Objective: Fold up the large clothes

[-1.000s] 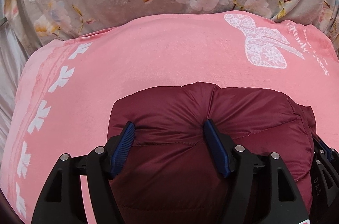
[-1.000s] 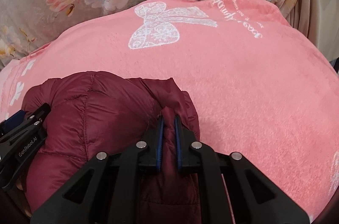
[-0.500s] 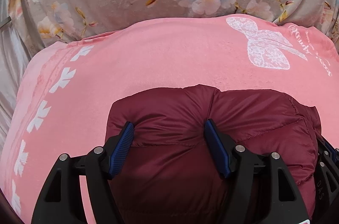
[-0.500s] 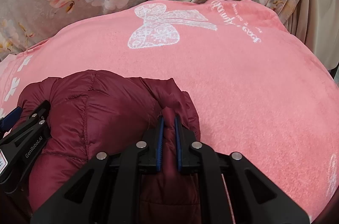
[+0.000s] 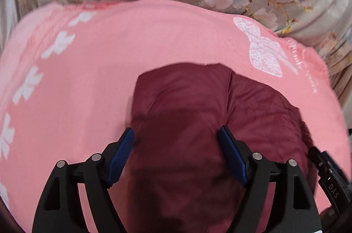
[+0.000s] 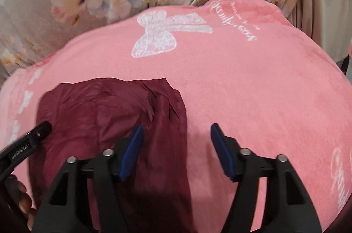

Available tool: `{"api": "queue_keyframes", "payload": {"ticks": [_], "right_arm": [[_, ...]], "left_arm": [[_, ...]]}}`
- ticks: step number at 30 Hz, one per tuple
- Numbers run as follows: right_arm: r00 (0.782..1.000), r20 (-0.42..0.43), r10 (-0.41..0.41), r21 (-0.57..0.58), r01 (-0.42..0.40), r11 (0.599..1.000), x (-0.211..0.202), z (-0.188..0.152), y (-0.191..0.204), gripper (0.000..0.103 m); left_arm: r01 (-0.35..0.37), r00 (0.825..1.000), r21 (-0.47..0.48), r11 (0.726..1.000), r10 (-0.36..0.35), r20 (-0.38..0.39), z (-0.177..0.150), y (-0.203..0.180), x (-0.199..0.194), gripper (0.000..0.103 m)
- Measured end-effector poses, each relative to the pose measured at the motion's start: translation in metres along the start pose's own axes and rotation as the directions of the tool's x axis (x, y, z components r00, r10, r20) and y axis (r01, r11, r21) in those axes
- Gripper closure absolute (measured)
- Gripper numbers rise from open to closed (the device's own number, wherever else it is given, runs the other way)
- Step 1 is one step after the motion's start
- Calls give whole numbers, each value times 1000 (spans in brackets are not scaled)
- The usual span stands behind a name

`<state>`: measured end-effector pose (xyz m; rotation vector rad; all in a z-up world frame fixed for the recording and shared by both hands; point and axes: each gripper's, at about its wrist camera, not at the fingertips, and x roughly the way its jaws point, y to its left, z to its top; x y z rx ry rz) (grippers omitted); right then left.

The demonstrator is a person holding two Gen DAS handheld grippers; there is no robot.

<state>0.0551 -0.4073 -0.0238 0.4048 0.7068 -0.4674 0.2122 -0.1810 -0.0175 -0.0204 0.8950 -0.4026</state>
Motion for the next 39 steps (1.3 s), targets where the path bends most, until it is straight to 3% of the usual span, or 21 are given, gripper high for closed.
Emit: {"api": "queue_keyframes", "payload": {"ticks": [5, 11, 20, 22, 23, 25, 27, 29, 32, 39], "right_arm": [[984, -95, 150, 104, -140, 985, -27, -41, -27, 39], [951, -153, 267, 235, -227, 945, -21, -80, -40, 38], [948, -133, 291, 227, -256, 940, -9, -77, -19, 37], [948, -133, 288, 210, -257, 943, -6, -74, -15, 45], [946, -132, 296, 202, -266, 943, -5, -73, -12, 50], [945, -128, 300, 180, -276, 944, -7, -70, -5, 78], [958, -108, 267, 121, -254, 960, -18, -67, 4, 89], [972, -61, 226, 53, -223, 973, -33, -63, 18, 92], [978, 37, 206, -19, -205, 979, -57, -58, 38, 93], [951, 189, 247, -160, -218, 963, -85, -31, 96, 93]], "left_arm": [[134, 986, -68, 989, -139, -89, -33, 35, -26, 25], [246, 941, -172, 954, -277, -194, -81, 51, -17, 25], [287, 937, -164, 944, -312, -157, -86, 34, -13, 24], [281, 941, -151, 948, -303, -152, -84, 30, -14, 25], [279, 943, -141, 950, -299, -147, -83, 28, -15, 28], [269, 950, -106, 957, -282, -133, -81, 26, -20, 36], [254, 961, -44, 966, -257, -104, -79, 23, -30, 53], [254, 965, 18, 967, -253, -64, -74, 21, -44, 63], [263, 965, 77, 962, -264, -7, -64, 22, -62, 68], [204, 950, 216, 955, -247, 191, -31, 37, -115, 69]]}}
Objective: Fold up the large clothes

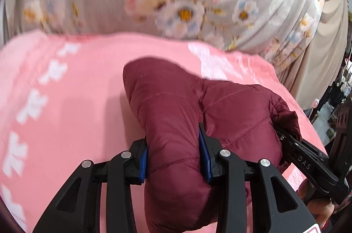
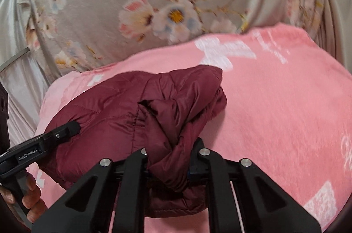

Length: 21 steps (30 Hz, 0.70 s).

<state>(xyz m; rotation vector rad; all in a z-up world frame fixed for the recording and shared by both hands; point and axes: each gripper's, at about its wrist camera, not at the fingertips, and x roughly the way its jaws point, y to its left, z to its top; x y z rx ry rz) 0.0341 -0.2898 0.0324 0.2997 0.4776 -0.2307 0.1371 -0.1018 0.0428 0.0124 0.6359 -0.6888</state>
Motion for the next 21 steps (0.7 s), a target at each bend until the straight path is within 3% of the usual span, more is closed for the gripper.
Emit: {"api": "queue_keyframes", "payload": {"ticks": [6, 12, 17, 21], "right_arm": [[995, 86, 59, -94, -51, 994, 26, 31, 55, 93], [982, 168, 91, -196, -57, 979, 69, 55, 108, 93], [978, 172, 122, -233, -80, 969, 116, 61, 136, 93], [982, 137, 127, -236, -92, 967, 155, 47, 147, 93]], "left_arm": [[-89, 988, 82, 993, 78, 130, 31, 29, -17, 69], [-138, 972, 93, 986, 117, 206, 58, 79, -12, 69], [-169, 958, 104, 980, 139, 251, 69, 123, 8, 69], [-192, 959, 107, 976, 163, 233, 62, 151, 36, 69]]}}
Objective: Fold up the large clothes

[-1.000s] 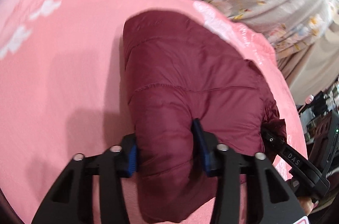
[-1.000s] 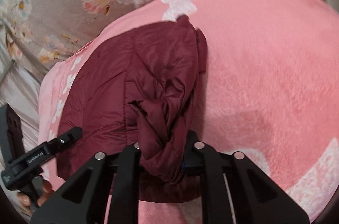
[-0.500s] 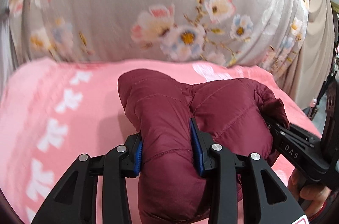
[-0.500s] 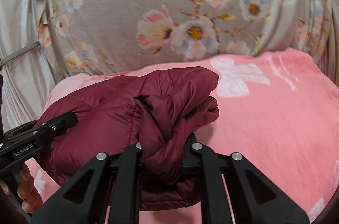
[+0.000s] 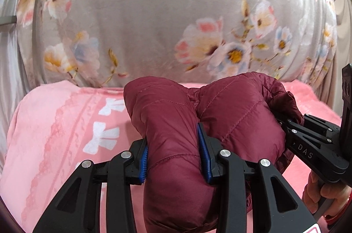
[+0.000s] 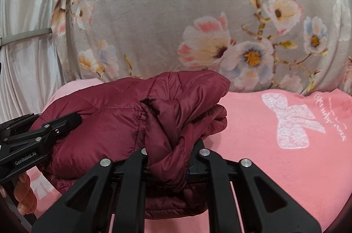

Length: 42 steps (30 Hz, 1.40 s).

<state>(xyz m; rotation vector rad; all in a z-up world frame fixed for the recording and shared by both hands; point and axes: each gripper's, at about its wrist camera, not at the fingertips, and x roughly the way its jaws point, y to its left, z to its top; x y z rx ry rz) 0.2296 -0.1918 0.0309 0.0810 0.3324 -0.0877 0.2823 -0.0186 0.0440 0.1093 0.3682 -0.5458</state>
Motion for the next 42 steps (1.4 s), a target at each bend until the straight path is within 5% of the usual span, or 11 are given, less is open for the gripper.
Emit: {"api": "queue_keyframes", "payload": {"ticks": [7, 11, 13, 19, 21, 24, 29, 38, 42], "right_arm": [[986, -164, 27, 36, -21, 999, 40, -50, -6, 90], [950, -295, 107, 214, -43, 976, 38, -71, -33, 79], [940, -324, 108, 263, -20, 965, 27, -74, -41, 65], [929, -367, 50, 330, 80, 941, -21, -71, -50, 61], [939, -344, 4, 283, 100, 954, -35, -60, -41, 70], [954, -297, -45, 192, 106, 976, -46, -40, -25, 89], [958, -281, -54, 148, 99, 984, -32, -14, -11, 93], [894, -443, -69, 124, 137, 983, 22, -55, -14, 93], [888, -451, -86, 100, 146, 984, 25, -75, -14, 96]], "left_arm": [[-82, 990, 41, 996, 86, -112, -54, 15, 42, 66], [-105, 966, -33, 994, 94, -239, -75, 24, 45, 49], [-140, 946, -94, 986, 105, -306, -80, 30, 38, 44], [-243, 873, -169, 955, 140, -467, -78, 29, 13, 36], [-275, 854, -171, 946, 159, -495, -74, 25, 7, 36], [-308, 853, -168, 936, 194, -485, -62, 17, -2, 36], [-351, 849, -165, 922, 239, -471, -44, 9, -1, 36], [-365, 820, -170, 915, 230, -524, -55, 4, 30, 36], [-370, 820, -146, 917, 249, -515, -64, -1, 37, 35]]}}
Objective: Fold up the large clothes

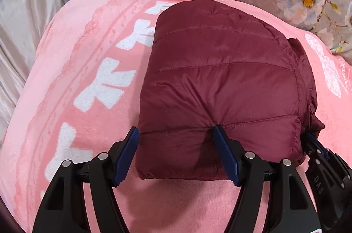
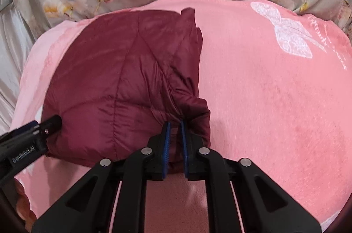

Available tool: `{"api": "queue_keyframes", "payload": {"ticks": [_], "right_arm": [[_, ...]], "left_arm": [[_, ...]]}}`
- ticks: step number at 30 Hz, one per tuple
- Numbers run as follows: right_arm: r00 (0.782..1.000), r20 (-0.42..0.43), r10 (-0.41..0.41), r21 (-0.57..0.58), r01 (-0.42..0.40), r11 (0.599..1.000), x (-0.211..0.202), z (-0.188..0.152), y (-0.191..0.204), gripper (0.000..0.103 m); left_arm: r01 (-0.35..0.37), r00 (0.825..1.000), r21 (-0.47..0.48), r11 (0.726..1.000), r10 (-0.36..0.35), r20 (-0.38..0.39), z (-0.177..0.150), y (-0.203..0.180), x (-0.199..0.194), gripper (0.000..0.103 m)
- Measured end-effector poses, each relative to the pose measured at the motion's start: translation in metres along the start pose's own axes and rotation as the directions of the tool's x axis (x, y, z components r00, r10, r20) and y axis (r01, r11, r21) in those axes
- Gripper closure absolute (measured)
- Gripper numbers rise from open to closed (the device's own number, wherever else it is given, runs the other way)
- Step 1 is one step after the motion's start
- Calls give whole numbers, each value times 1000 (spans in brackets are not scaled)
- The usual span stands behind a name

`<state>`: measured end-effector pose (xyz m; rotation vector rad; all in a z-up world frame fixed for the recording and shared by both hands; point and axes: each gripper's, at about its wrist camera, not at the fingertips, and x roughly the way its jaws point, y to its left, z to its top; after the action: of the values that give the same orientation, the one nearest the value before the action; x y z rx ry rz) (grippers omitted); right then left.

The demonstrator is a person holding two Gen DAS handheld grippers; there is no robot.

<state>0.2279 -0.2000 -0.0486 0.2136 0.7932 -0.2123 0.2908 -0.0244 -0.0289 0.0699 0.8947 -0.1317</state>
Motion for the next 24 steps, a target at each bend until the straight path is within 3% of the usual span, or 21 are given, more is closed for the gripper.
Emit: {"api": "queue_keyframes", "payload": {"ticks": [8, 13, 20, 24], "right_arm": [[998, 33, -47, -56, 49, 997, 7, -8, 8, 96], [995, 62, -84, -90, 90, 992, 7, -13, 15, 96], [994, 68, -80, -86, 86, 993, 8, -13, 14, 96], [995, 67, -79, -84, 84, 993, 7, -13, 13, 96]], "left_arm": [[-63, 997, 32, 998, 61, 55, -10, -10, 11, 31], [-59, 996, 12, 998, 58, 68, -14, -8, 18, 28], [10, 998, -62, 998, -7, 58, -16, 4, 28, 22], [-11, 996, -49, 999, 15, 84, -19, 1, 28, 20]]}}
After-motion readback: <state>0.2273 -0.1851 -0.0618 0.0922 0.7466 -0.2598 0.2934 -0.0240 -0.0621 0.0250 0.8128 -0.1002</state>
